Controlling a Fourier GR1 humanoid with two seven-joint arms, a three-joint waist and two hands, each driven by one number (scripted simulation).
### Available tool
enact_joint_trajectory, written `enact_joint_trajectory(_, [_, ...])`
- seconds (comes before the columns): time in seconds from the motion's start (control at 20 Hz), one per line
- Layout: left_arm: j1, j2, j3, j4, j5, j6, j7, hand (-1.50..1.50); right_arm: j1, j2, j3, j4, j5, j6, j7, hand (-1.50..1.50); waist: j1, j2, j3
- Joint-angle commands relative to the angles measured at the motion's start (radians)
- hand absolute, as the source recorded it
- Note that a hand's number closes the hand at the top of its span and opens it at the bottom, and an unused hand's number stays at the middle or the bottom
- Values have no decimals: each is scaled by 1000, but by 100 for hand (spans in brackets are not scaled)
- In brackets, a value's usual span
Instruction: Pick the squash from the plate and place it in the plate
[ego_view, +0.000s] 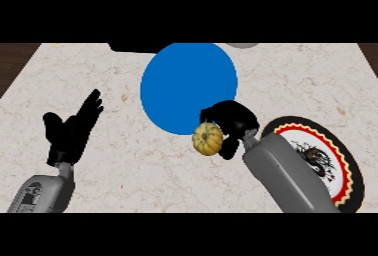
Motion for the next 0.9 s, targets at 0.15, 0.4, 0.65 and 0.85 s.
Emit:
enact_joint_trajectory(0.15, [-33, 32, 40, 30, 9, -7, 8, 0, -45, 131, 226, -319, 24, -349, 134, 150, -31, -1, 3])
enact_joint_trajectory(0.4, [11, 12, 41, 18, 16, 1, 0, 0, -17, 133, 367, -462, 204, -578, 393, 150, -57, 1, 2])
enact_joint_trajectory(0.65, [29, 31, 53, 5, 5, -14, -3, 0, -65, 134, 417, -456, 184, -692, 628, 150, -50, 13, 2])
enact_joint_trajectory(0.85, [20, -1, 60, 15, 1, -7, -17, 0, -52, 134, 267, -440, 172, -656, 567, 150, -62, 15, 2])
